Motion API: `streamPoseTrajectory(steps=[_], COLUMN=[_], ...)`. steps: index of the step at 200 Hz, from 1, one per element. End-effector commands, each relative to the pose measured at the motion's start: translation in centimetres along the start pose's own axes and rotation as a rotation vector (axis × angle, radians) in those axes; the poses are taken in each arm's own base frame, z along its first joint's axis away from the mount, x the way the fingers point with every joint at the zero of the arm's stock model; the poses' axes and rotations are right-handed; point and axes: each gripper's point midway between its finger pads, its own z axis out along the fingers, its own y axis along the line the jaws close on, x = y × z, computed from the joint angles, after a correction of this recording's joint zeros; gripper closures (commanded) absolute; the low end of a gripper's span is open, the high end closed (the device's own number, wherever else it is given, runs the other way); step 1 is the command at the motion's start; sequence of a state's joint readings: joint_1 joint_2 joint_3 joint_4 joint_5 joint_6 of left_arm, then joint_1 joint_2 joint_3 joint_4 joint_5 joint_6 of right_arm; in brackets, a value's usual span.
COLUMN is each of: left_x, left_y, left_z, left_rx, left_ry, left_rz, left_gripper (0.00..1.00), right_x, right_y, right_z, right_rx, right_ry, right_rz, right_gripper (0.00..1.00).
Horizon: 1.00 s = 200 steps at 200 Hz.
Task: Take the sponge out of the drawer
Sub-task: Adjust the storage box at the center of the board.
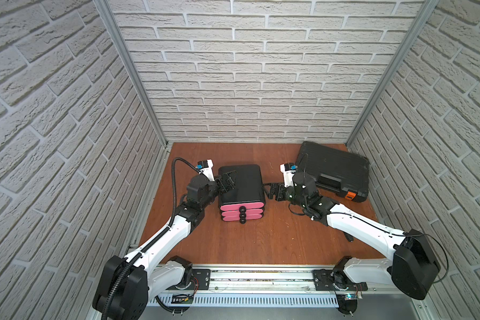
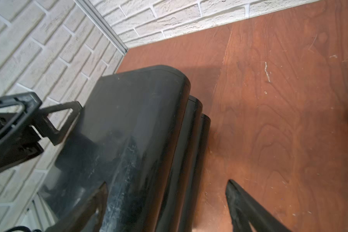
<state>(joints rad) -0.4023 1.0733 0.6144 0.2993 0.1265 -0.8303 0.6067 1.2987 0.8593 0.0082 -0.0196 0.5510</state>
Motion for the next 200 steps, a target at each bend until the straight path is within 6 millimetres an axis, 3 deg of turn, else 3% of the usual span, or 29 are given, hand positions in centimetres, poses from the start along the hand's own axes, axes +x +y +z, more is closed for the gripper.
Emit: streamPoseTrajectory(steps=[1, 28, 50, 76, 99, 124, 142, 171, 200], left_x=[-1.5, -3.9, -4.1, -2.4, -0.7, 0.8, 1.5, 2.4, 3.0], left_y=[1.8, 4.5, 6.0, 5.7, 5.0, 4.7, 4.6, 4.7, 4.4], left_z=[-1.1, -3.1, -4.1, -3.5, -2.6, -2.0, -1.7, -1.5, -0.6], left_rx=[-0.098, -0.253, -0.332, -0.290, -0.216, -0.168, -0.138, -0.119, -0.075], left_ry=[-0.030, -0.036, 0.012, 0.120, 0.205, 0.265, 0.286, 0.308, 0.324], left_rz=[0.031, 0.092, 0.124, 0.128, 0.105, 0.079, 0.069, 0.053, 0.036], left_gripper=[0.02, 0.02, 0.02, 0.02, 0.02, 0.02, 0.02, 0.02, 0.02], right_x=[-3.8, -7.5, -8.7, -7.0, -4.8, -3.4, -2.9, -1.3, 0.6], right_y=[-1.1, -5.8, -7.0, -4.9, -1.3, 1.8, 2.8, 4.5, 4.8], right_z=[-1.5, -4.3, -5.6, -3.4, -1.3, -0.4, 0.1, 0.7, 2.5], right_rx=[0.158, 0.526, 0.644, 0.470, 0.216, 0.014, -0.056, -0.185, -0.232], right_ry=[-0.096, -0.190, -0.211, -0.134, -0.060, -0.019, -0.009, 0.048, 0.119], right_rz=[-0.114, -0.246, -0.289, -0.297, -0.279, -0.239, -0.216, -0.199, -0.148], right_gripper=[0.23, 0.24, 0.23, 0.22, 0.21, 0.17, 0.06, 0.06, 0.08])
